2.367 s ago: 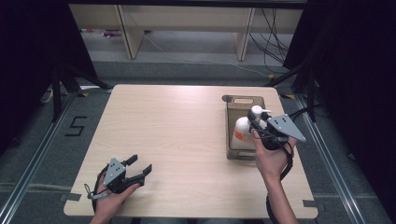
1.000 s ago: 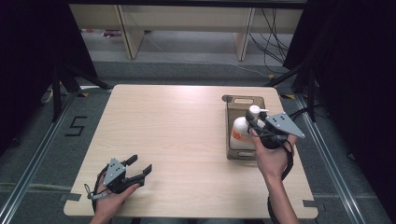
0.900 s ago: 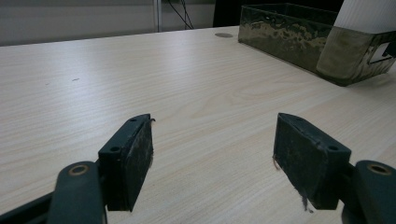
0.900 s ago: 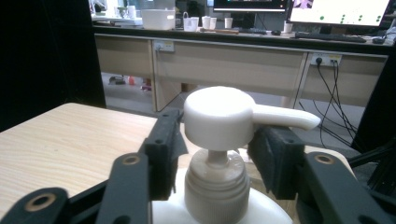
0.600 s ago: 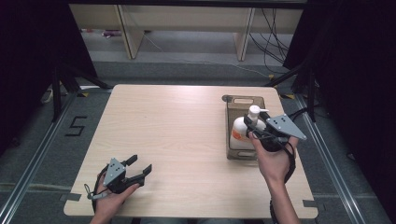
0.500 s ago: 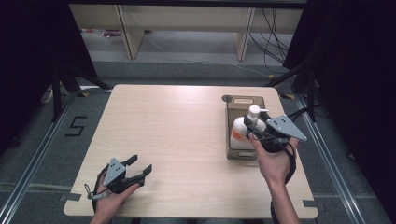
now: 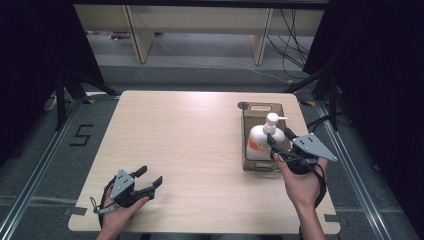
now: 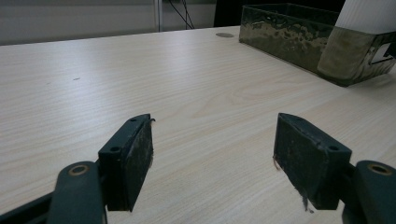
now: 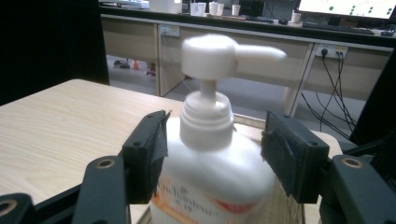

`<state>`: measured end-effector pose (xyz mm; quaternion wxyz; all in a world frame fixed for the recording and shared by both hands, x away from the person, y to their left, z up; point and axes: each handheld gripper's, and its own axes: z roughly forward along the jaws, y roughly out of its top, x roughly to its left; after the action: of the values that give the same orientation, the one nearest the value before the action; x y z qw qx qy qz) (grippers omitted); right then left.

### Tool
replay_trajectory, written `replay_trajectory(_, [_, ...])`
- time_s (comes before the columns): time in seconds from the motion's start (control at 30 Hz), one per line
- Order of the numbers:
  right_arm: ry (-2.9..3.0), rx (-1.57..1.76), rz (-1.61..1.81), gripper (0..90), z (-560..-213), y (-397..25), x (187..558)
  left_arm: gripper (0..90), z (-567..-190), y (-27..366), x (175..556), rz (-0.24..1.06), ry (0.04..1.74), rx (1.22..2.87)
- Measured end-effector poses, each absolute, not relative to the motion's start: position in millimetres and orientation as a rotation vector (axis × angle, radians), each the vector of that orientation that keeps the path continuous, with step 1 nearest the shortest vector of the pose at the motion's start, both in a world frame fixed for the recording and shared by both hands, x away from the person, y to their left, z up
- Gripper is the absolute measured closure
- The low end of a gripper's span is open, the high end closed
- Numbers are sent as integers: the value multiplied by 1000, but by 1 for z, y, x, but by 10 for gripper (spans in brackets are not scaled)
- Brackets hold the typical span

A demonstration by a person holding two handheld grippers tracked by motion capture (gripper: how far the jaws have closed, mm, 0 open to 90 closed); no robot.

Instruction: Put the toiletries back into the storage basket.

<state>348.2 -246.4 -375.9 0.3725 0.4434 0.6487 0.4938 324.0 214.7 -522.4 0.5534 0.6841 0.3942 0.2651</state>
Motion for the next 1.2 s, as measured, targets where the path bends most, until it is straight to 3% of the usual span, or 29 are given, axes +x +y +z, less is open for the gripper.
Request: replay_trajectory(1.2, [1663,1283,1213,419,-438,-285,313,279,-523,215,326,626,907,1604])
